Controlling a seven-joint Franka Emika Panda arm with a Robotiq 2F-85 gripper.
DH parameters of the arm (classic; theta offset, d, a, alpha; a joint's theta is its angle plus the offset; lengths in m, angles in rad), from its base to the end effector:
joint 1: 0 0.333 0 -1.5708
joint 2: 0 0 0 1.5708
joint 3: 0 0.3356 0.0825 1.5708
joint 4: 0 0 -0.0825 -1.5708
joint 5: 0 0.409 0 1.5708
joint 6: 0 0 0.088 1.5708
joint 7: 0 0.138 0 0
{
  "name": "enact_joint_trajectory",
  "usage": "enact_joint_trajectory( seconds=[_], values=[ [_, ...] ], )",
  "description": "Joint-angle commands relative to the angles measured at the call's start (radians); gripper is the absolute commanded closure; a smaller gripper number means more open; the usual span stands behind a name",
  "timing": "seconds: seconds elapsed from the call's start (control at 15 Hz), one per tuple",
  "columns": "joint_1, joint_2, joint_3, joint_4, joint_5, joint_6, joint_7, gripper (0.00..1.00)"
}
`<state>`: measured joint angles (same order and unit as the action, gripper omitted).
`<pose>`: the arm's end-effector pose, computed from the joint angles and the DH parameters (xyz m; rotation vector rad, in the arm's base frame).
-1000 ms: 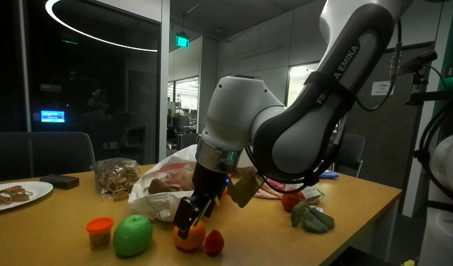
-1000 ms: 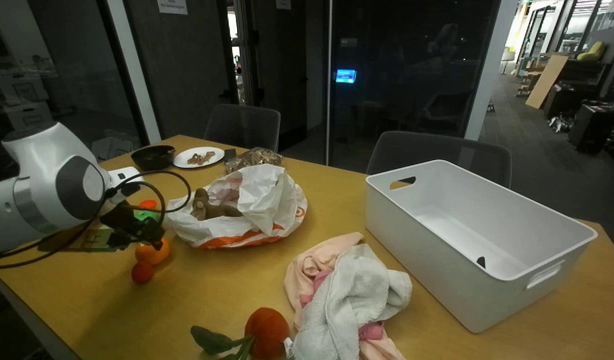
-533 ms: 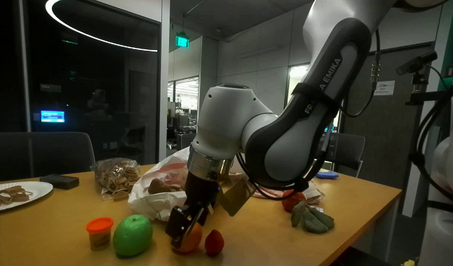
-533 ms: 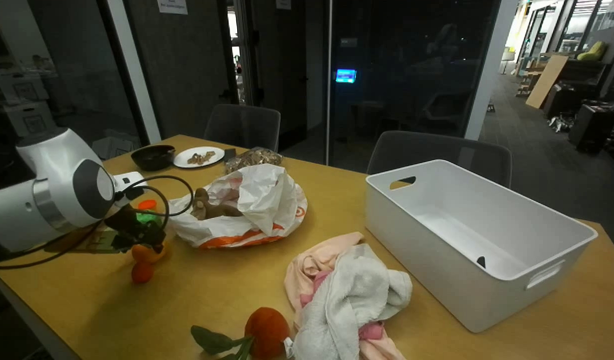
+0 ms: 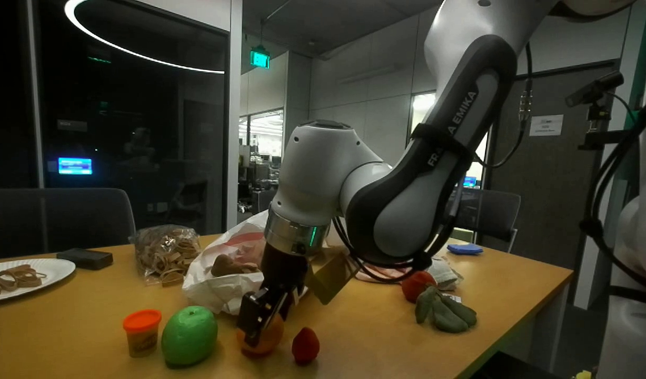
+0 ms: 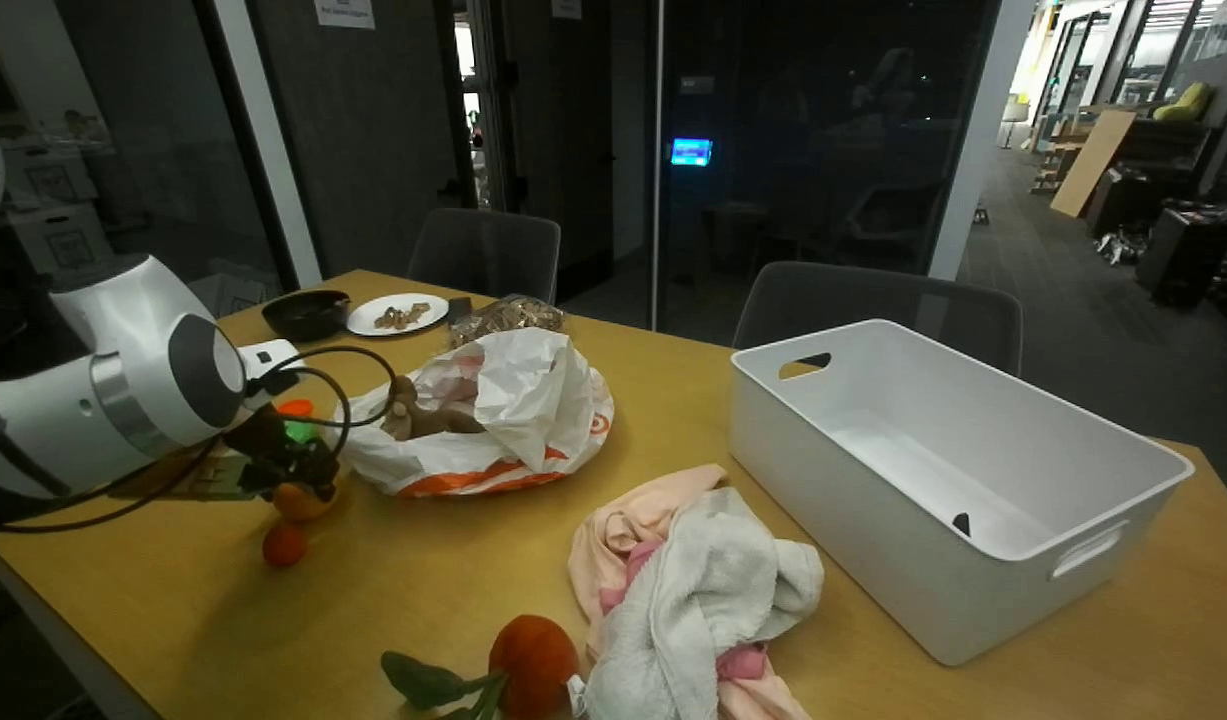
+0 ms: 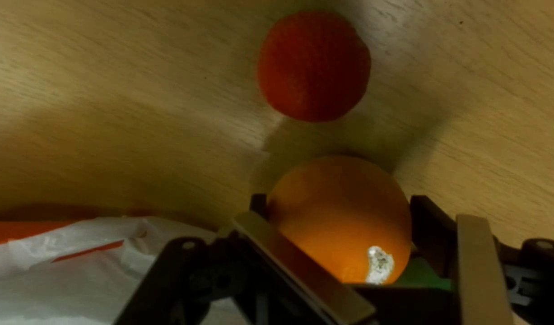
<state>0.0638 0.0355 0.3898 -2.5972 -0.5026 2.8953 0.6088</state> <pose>0.4211 0.2343 0.2366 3.0495 0.4841 0.4848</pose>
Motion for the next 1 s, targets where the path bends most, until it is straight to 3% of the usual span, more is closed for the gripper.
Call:
enact_joint_trajectory(
  seconds=[0.0, 0.13, 0.4, 0.67, 0.93],
  values=[
    [0.001, -0.066, 0.021, -0.001, 0.134, -0.017, -0.097, 0.46],
    [0.009, -0.112, 0.029, 0.004, 0.256, -0.025, -0.186, 0.46],
    [-0.003, -0.207, 0.007, 0.046, 0.234, -0.018, -0.175, 0.46],
    [-0.068, -0.225, 0.033, 0.108, 0.13, -0.026, -0.083, 0.46],
    [-0.186, -0.175, 0.1, 0.145, -0.142, -0.017, 0.107, 0.46]
  ],
)
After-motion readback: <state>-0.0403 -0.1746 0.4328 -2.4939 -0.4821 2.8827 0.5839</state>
